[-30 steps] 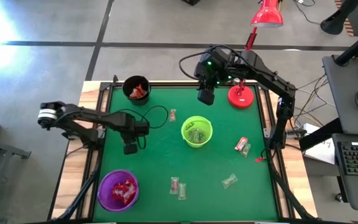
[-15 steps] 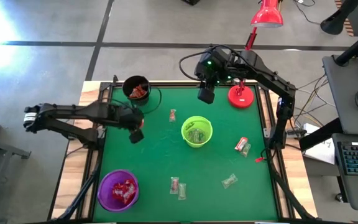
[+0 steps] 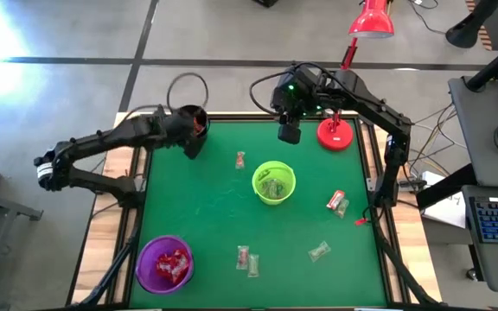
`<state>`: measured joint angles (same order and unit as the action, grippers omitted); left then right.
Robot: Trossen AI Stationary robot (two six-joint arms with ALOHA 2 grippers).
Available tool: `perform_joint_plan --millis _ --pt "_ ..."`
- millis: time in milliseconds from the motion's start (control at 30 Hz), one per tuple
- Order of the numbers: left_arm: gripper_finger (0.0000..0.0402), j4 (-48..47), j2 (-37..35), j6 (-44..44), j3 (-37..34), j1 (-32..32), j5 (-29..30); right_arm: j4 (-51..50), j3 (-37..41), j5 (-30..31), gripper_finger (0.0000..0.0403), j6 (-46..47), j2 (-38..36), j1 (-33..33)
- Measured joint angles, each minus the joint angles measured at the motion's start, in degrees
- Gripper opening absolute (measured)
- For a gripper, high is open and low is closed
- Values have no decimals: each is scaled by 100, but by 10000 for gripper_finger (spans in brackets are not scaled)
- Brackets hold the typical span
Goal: Sort candy
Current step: Put the orange chocolate into the black bucket
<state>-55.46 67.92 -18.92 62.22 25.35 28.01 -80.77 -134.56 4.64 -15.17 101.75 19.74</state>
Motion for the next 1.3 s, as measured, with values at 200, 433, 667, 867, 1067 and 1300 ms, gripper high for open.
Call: perform_joint_plan --millis 200,433,667,867,1067,1300 --pt "0 41 423 281 412 1056 -185 0 0 0 123 -323 2 126" --pt "0 208 1188 1186 929 1571 -933 -176 0 -2 125 -487 4 367" --pt "5 254 1719 1795 1541 1559 -905 -308 0 -4 121 -512 4 659" --pt "42 -206 1991 1868 1731 1582 -644 -310 0 -4 124 -493 4 850" --pt "86 -448 2040 1858 1519 1582 -603 -332 0 -9 127 -471 4 921" --pt "111 -444 1854 1801 1503 1453 -603 -827 0 -11 128 -46 7 937"
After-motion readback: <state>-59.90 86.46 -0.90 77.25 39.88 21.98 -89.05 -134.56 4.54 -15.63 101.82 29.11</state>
